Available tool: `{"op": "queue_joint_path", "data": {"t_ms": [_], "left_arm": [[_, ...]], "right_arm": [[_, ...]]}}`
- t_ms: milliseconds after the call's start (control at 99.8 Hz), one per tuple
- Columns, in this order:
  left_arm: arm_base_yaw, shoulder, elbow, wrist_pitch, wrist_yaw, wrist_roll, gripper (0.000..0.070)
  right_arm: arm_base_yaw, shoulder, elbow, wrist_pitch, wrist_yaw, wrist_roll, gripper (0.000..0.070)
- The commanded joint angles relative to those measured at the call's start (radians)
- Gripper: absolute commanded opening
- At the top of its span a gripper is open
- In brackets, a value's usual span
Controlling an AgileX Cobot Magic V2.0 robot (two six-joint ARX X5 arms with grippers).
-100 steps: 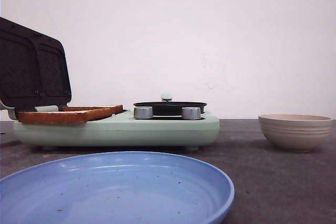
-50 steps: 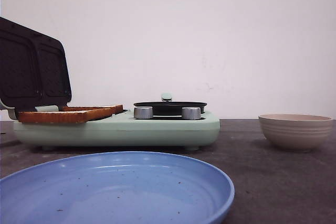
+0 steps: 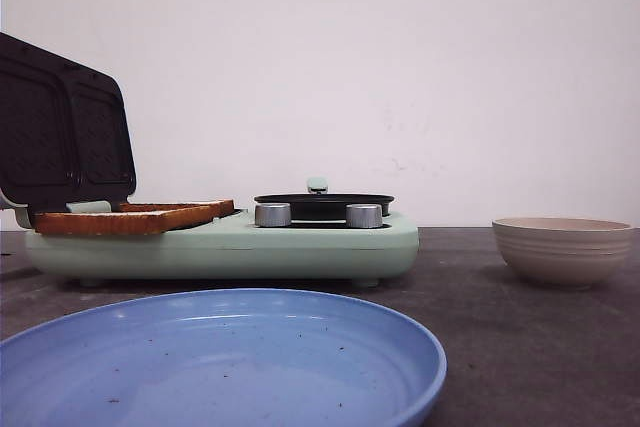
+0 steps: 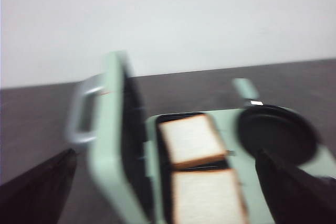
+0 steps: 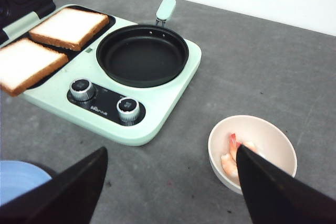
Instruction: Make breakfast with bread and shrimp
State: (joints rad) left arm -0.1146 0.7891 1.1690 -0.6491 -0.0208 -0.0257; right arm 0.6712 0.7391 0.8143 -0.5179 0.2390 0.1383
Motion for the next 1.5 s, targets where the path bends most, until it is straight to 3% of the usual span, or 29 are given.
{"op": "queue_joint_path", "data": {"t_ms": [0, 100, 431, 751, 1032, 1493], "left_arm": [[0.023, 0.003, 0.010, 0.014, 0.000, -0.062, 0.0633], [0.084, 0.005, 0.010, 0.026, 0.035, -0.113, 0.0633], [0.374, 0.124, 0.010, 0.070, 0.388, -0.301, 0.0633], [0.548, 0.325, 0.010, 0.216, 0.621, -0.518, 0.0630], [0.579, 0.509, 0.010, 0.385, 0.744, -0.666, 0.0624], [0.577, 0.722, 0.010, 0.589, 0.865, -0.736, 0.0592]], "right_arm": [[0.006, 0.005, 0.008, -0.001, 0.005, 0.006, 0.0479], [0.006, 0.005, 0.008, -0.006, 0.005, 0.006, 0.0479], [0.006, 0.005, 0.008, -0.008, 0.005, -0.016, 0.0479], [0.006, 0.005, 0.008, -0.007, 0.004, -0.024, 0.0479], [0.006, 0.005, 0.008, -0.002, 0.003, -0.042, 0.0479], [0.006, 0.005, 0.008, 0.016, 0.001, -0.041, 0.0479]]}}
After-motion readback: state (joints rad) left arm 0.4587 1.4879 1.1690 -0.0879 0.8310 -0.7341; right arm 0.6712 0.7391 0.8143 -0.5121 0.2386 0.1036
